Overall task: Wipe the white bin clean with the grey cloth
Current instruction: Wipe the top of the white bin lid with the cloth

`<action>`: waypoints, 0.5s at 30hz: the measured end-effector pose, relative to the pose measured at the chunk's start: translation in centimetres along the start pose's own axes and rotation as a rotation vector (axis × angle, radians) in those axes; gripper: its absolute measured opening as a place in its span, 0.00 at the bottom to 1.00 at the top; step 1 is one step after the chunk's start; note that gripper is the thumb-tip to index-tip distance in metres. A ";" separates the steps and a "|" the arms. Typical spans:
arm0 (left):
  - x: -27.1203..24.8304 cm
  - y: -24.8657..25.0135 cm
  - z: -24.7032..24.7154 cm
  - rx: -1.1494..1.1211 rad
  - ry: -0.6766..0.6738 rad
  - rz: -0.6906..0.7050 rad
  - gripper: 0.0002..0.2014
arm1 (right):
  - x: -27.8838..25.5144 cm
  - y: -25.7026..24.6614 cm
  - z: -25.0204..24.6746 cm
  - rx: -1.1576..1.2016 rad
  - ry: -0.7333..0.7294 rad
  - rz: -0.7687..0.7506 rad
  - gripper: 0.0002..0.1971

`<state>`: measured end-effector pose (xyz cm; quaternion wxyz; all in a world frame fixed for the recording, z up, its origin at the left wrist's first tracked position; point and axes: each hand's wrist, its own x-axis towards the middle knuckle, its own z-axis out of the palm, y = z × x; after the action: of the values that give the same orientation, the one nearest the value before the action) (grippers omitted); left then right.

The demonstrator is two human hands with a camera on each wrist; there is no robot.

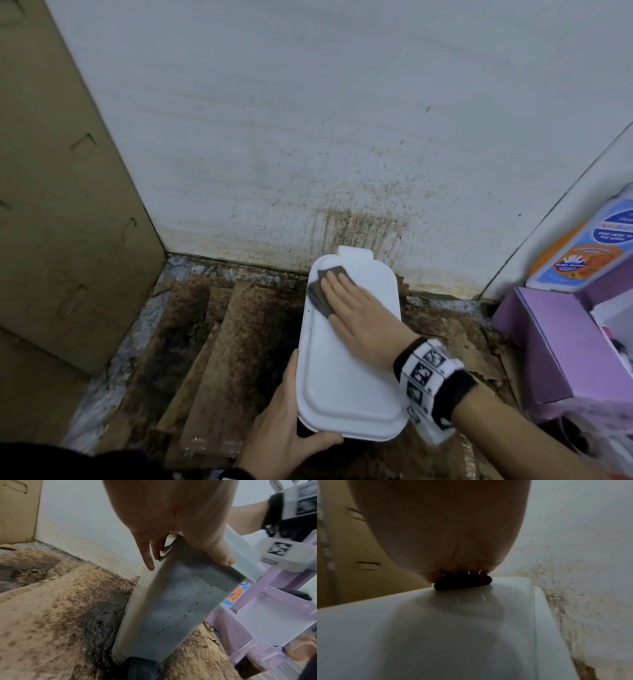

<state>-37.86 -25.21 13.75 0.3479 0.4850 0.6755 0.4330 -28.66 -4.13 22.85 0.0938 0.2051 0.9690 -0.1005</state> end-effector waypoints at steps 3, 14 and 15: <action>0.1 -0.1 0.1 0.000 0.004 0.009 0.64 | -3.6 -2.8 1.0 -0.018 -0.012 -0.115 0.30; 0.2 -0.6 0.5 -0.008 0.013 -0.013 0.64 | -1.5 -1.5 -0.5 -0.112 -0.034 -0.128 0.31; 0.2 -0.6 0.5 -0.002 0.007 -0.038 0.65 | -0.1 -0.7 -1.1 -0.115 -0.042 -0.089 0.31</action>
<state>-37.67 -24.98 12.97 0.3539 0.4703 0.6854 0.4287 -29.02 -4.53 23.98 0.1210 0.1537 0.9792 -0.0528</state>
